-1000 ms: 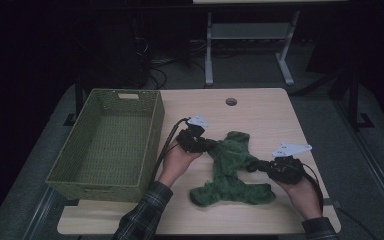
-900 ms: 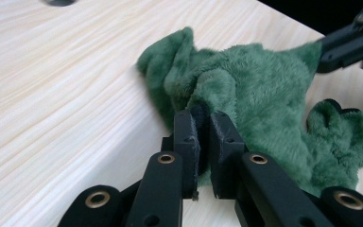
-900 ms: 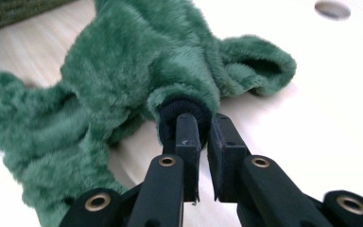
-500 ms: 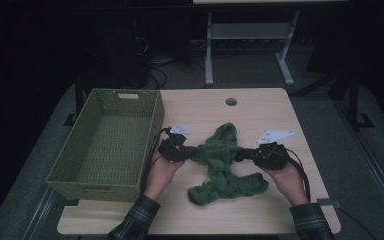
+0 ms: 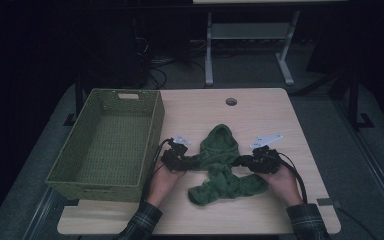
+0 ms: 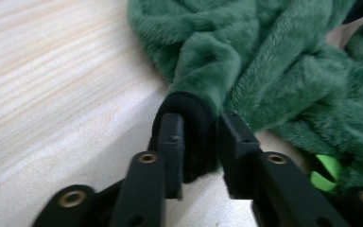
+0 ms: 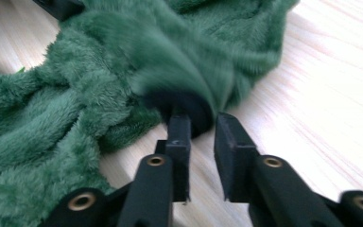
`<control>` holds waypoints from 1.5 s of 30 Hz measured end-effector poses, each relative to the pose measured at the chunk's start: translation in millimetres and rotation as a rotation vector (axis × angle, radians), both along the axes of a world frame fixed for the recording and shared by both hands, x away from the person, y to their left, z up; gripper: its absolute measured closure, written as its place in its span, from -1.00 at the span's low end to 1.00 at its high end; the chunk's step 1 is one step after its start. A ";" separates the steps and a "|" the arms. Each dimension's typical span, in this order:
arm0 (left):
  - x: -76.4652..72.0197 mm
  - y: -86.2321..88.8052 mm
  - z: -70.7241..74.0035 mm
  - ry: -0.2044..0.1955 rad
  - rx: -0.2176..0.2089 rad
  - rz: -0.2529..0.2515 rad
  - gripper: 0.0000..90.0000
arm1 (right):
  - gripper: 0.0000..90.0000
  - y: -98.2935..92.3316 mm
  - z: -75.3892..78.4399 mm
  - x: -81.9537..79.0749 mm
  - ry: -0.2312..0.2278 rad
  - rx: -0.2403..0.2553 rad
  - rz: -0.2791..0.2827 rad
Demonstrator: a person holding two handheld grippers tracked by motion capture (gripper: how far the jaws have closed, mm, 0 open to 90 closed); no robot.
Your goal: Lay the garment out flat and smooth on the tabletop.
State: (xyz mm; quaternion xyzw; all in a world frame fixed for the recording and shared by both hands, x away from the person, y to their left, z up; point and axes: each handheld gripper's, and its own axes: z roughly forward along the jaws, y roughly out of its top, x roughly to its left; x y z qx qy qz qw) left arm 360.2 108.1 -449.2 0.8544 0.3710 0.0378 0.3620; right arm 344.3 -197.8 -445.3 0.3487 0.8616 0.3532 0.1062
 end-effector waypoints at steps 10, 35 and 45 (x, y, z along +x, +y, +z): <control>-0.3 0.6 23.1 -0.076 -0.059 -0.011 0.27 | 0.31 -14.7 27.7 -7.1 -0.038 0.052 -0.043; 80.9 -27.1 20.4 -0.095 0.011 -0.006 0.15 | 0.36 9.1 31.0 69.4 0.001 0.065 -0.096; 88.6 -33.1 -4.3 -0.041 0.011 -0.030 0.20 | 0.37 14.8 11.5 81.4 0.035 0.056 -0.092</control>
